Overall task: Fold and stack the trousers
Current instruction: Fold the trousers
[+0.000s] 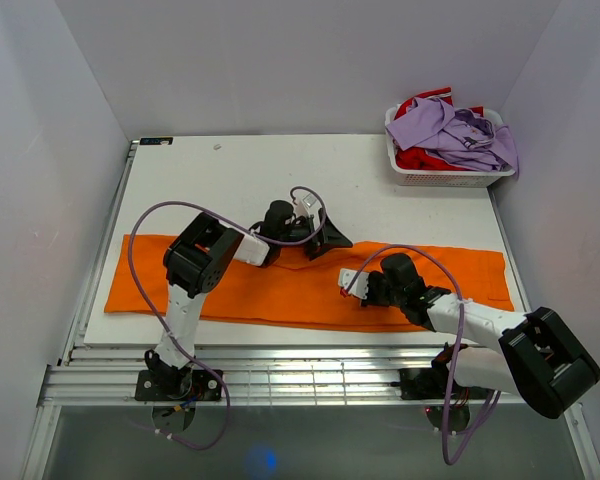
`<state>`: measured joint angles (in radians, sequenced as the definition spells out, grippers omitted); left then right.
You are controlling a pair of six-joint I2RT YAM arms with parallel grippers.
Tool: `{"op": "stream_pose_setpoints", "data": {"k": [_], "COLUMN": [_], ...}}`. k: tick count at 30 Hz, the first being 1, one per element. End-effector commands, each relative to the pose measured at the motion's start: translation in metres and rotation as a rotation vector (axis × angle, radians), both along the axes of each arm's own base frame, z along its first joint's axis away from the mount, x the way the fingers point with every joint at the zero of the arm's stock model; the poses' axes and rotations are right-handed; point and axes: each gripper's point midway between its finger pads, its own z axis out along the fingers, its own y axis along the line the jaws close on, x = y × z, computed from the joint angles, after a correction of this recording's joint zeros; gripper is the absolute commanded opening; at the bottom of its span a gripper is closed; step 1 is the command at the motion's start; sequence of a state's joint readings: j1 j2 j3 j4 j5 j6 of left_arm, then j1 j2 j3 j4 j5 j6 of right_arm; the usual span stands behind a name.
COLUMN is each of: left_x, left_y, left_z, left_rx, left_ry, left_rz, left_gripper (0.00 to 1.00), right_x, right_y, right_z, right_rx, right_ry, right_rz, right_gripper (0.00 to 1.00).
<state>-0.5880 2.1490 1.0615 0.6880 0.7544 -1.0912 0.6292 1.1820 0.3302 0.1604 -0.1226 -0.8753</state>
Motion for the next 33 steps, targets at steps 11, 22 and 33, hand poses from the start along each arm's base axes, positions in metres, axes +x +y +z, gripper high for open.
{"op": "stream_pose_setpoints", "data": {"k": [11,22,33], "left_x": [0.006,0.032,0.111], "left_y": [-0.062,-0.053,0.003], "left_z": [-0.019,-0.009,0.051], "left_rx": [-0.101,-0.188,-0.298], "left_ry": [0.047,0.016,-0.181], "left_rz": [-0.018,0.061,0.215], "left_gripper": [0.95,0.95,0.95], "right_x": [-0.035,-0.051,-0.064], "right_y": [-0.006,-0.009,-0.017], "right_z": [-0.031,-0.038,-0.040], "right_rx": [-0.093,-0.119,-0.143], "right_ry": [0.140,0.209,0.251], "right_rz": [0.100,0.136,0.149], "right_gripper": [0.10,0.10,0.09]}}
